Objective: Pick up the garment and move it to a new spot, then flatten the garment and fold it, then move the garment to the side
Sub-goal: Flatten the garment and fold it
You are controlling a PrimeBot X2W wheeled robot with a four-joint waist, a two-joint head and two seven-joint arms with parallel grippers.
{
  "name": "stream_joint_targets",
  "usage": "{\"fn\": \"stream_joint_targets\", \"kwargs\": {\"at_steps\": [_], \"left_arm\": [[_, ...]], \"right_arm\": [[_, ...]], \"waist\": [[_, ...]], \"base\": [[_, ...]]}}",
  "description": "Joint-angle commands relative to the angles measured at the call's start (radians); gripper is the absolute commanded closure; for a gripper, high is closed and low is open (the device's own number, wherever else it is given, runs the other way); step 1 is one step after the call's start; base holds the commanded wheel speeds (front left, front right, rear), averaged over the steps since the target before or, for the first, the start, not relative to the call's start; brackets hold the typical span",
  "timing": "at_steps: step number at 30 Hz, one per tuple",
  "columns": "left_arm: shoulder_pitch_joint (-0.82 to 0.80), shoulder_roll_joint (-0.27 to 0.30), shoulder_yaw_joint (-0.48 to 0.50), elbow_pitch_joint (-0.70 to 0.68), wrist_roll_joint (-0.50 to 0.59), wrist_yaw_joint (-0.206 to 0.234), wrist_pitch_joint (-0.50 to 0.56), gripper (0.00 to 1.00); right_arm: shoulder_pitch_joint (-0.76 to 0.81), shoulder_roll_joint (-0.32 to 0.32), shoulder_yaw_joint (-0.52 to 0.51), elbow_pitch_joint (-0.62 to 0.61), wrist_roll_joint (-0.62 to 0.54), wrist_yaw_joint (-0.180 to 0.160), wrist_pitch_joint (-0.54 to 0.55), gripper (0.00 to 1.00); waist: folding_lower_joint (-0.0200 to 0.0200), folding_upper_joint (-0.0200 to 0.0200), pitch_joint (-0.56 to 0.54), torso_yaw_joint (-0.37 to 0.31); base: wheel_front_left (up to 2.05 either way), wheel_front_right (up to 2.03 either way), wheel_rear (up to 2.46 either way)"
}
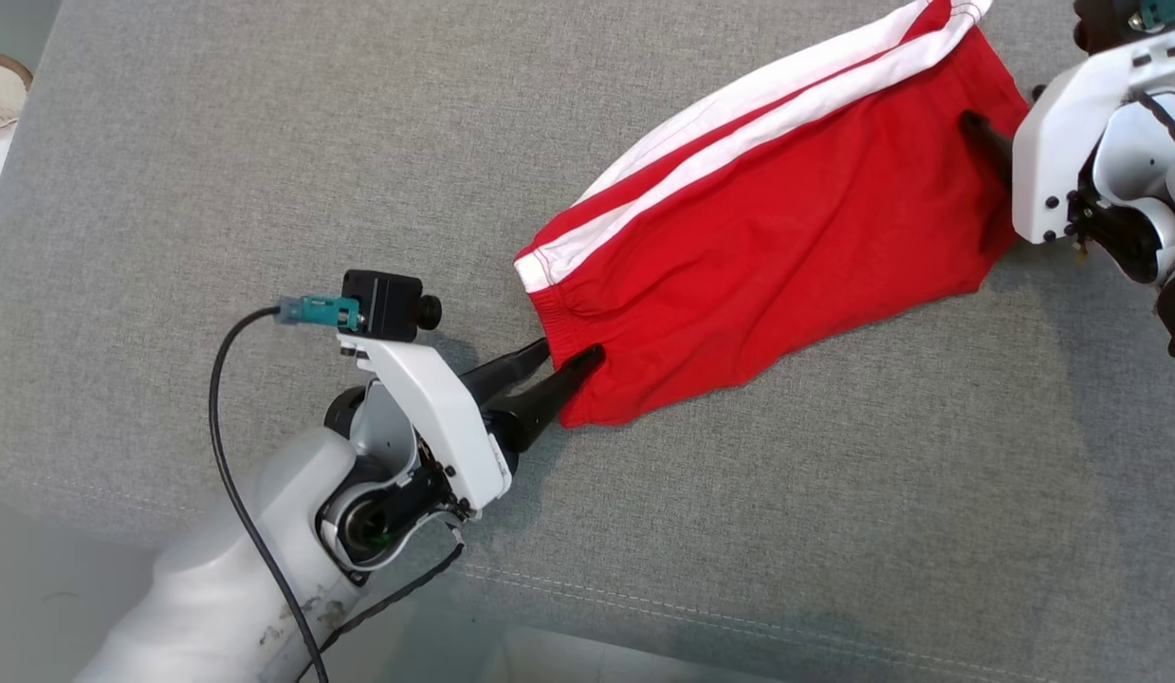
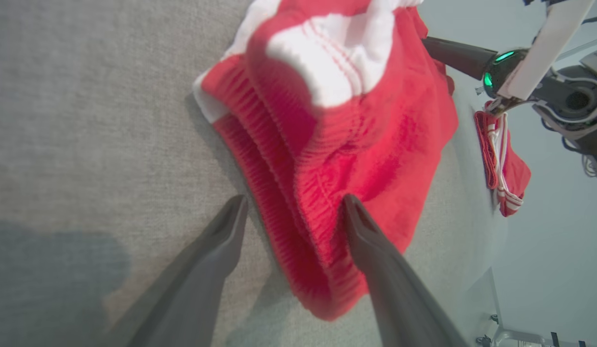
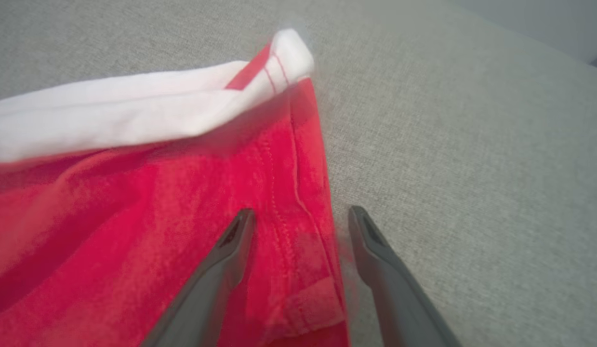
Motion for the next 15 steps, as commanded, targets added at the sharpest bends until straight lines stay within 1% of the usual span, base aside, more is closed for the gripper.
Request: {"fn": "stream_joint_targets", "kwargs": {"at_steps": [1, 3, 4, 5, 6, 7, 8, 12, 15], "left_arm": [[-0.038, 0.023, 0.035, 0.008, -0.021, -0.01, 0.02, 0.0], [-0.053, 0.019, 0.031, 0.034, -0.033, -0.017, 0.047, 0.0], [-0.059, 0.015, 0.029, 0.046, -0.038, -0.021, 0.056, 0.15], [-0.063, 0.009, 0.027, 0.056, -0.045, -0.025, 0.065, 0.51], [-0.067, 0.003, 0.025, 0.065, -0.049, -0.028, 0.07, 0.94], [-0.067, 0.003, 0.025, 0.065, -0.049, -0.028, 0.07, 0.94], [-0.069, -0.003, 0.025, 0.073, -0.057, -0.032, 0.075, 1.0], [-0.068, -0.011, 0.024, 0.085, -0.077, -0.045, 0.08, 1.0], [-0.054, -0.001, 0.029, 0.066, -0.099, -0.049, 0.078, 1.0]], "right_arm": [[0.005, 0.007, 0.024, -0.029, 0.017, -0.003, 0.025, 0.0], [-0.005, 0.005, 0.042, -0.031, 0.033, -0.003, 0.048, 0.01], [-0.008, 0.004, 0.051, -0.028, 0.041, -0.003, 0.06, 0.51], [-0.009, 0.003, 0.058, -0.026, 0.05, -0.003, 0.071, 0.64], [-0.009, 0.003, 0.063, -0.025, 0.062, -0.003, 0.078, 1.0], [-0.009, 0.003, 0.063, -0.025, 0.062, -0.003, 0.078, 1.0], [-0.008, 0.002, 0.066, -0.023, 0.074, -0.003, 0.083, 1.0], [0.003, -0.007, 0.075, -0.022, 0.114, -0.003, 0.085, 1.0], [0.027, -0.02, 0.065, -0.042, 0.168, -0.003, 0.076, 1.0]], "waist": [[0.0, 0.0, 0.003, 0.001], [0.0, 0.0, 0.005, 0.002], [0.0, 0.0, 0.005, 0.003], [0.0, 0.0, 0.005, 0.005], [0.0, 0.0, 0.006, 0.007], [0.0, 0.0, 0.006, 0.007], [0.0, 0.0, 0.006, 0.008], [0.0, 0.0, 0.006, 0.008], [0.0, 0.0, 0.003, 0.004]], "base": [[0.0, 0.0, 0.0], [0.0, 0.0, 0.0], [0.0, 0.0, 0.0], [0.0, 0.0, 0.0], [0.0, 0.0, 0.0], [0.0, 0.0, 0.0], [0.0, 0.0, 0.0], [0.0, 0.0, 0.0], [0.0, 0.0, 0.0]]}}
